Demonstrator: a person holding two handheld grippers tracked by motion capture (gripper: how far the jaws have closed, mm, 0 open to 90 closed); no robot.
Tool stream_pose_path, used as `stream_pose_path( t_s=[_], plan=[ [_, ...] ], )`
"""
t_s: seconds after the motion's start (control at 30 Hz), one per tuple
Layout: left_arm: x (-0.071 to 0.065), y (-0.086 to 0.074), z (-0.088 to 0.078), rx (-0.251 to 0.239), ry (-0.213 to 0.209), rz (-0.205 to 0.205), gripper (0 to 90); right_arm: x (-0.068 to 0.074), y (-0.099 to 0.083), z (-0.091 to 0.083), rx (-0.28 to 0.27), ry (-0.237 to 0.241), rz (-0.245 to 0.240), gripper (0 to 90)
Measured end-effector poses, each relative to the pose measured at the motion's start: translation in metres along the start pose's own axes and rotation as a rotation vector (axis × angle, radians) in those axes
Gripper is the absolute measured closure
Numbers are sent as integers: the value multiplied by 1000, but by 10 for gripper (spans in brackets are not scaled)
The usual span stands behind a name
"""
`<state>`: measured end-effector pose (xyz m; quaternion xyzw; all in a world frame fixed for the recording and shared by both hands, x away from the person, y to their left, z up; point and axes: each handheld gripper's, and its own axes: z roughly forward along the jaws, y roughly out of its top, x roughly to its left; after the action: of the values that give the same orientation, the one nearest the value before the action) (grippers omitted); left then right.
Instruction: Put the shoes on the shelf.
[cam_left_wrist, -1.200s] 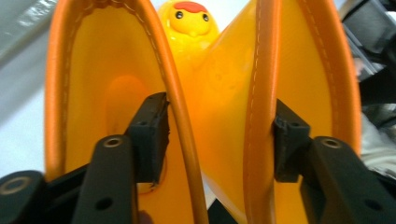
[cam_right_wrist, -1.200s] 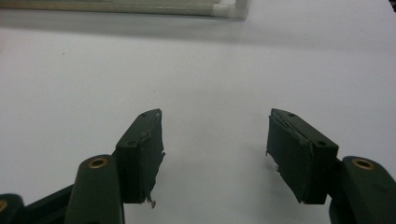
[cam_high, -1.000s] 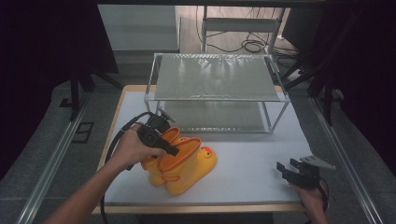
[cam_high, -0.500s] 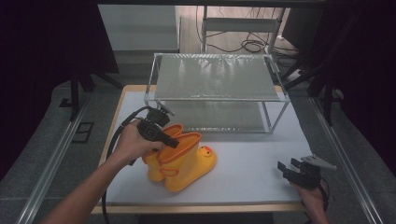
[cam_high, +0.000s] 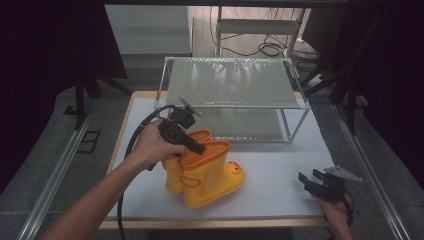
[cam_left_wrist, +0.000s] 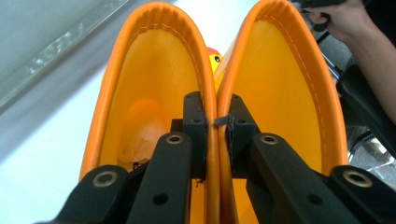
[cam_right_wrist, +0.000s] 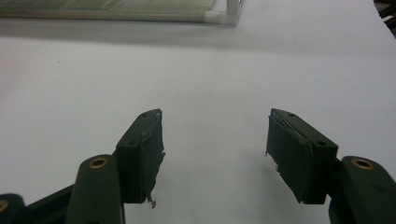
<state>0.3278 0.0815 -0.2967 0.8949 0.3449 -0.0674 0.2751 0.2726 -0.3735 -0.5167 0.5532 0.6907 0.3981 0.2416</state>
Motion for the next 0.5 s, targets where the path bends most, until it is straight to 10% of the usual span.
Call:
stream_pose_path(
  t_s=[0.5],
  plan=[
    [-24, 31, -16, -30, -25, 55, 822, -2, 1, -4, -18, 0, 12, 361]
  ],
)
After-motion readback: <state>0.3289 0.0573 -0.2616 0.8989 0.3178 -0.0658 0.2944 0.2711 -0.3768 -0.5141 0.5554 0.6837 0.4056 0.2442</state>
